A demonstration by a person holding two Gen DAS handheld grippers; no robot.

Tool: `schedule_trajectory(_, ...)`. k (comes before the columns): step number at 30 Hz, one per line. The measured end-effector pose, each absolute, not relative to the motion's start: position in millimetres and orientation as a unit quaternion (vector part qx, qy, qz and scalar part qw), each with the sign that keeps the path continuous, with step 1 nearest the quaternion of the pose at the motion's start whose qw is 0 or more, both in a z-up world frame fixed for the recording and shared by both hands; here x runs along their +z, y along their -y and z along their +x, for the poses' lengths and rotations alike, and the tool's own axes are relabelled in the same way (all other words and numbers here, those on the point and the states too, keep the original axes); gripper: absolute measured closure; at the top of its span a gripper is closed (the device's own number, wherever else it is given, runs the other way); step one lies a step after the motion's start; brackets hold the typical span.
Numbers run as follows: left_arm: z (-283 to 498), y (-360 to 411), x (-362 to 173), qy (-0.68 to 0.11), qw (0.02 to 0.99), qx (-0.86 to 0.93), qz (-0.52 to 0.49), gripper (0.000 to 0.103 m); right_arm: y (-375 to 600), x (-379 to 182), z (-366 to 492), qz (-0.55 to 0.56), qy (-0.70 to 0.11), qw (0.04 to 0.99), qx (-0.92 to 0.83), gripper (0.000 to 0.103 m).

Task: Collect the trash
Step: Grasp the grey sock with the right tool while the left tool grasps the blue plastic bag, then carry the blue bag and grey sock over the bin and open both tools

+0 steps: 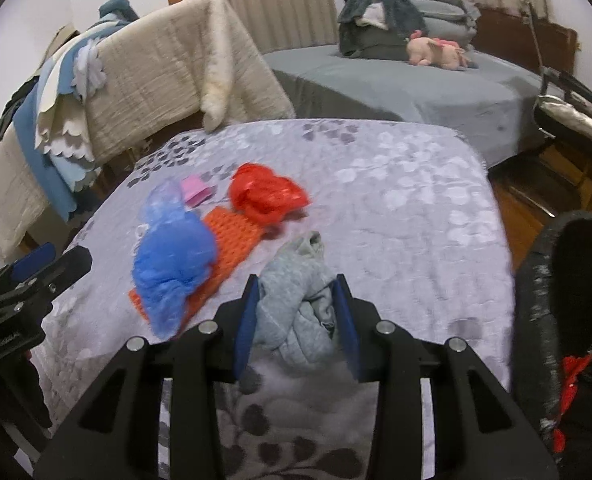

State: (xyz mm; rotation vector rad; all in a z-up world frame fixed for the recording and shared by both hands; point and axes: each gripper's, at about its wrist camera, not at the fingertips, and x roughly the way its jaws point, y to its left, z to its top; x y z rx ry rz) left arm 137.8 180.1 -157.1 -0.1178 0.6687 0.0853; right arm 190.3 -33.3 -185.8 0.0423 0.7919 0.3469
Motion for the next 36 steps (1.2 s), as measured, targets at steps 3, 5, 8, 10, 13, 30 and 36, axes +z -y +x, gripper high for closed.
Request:
schedule_trajectory(3, 144, -169, -158, -0.33, 0.942, 0.029, -0.062, 0.007, 45, -185, 192, 0.023, -0.383, 0.91, 0.158, 0.067)
schedule_trajectory(5, 149, -161, -160, -0.331, 0.941, 0.023, -0.062, 0.008, 50, -184, 191, 0.019, -0.381, 0.912, 0.153, 0.067)
schedule_trajectory(8, 155, -151, -162, -0.333, 0.941, 0.017, -0.06, 0.008, 56, -184, 189, 0.016, -0.38, 0.913, 0.148, 0.067)
schedule_trajectory(10, 162, -144, -165, -0.337, 0.939, 0.016, -0.06, 0.009, 60, -184, 188, 0.015, -0.38, 0.913, 0.146, 0.067)
schedule_trajectory(13, 170, -139, -172, -0.347, 0.936, 0.016, -0.062, 0.012, 65, -183, 187, 0.017, -0.381, 0.913, 0.143, 0.067)
schedule_trajectory(30, 172, -123, -182, -0.361, 0.929, -0.007, -0.08, 0.063, 77, -180, 183, 0.021, -0.378, 0.915, 0.14, 0.067)
schedule_trajectory(36, 160, -119, -165, -0.341, 0.936, -0.007, -0.086, 0.067, 76, -172, 179, 0.021, -0.372, 0.917, 0.145, 0.067)
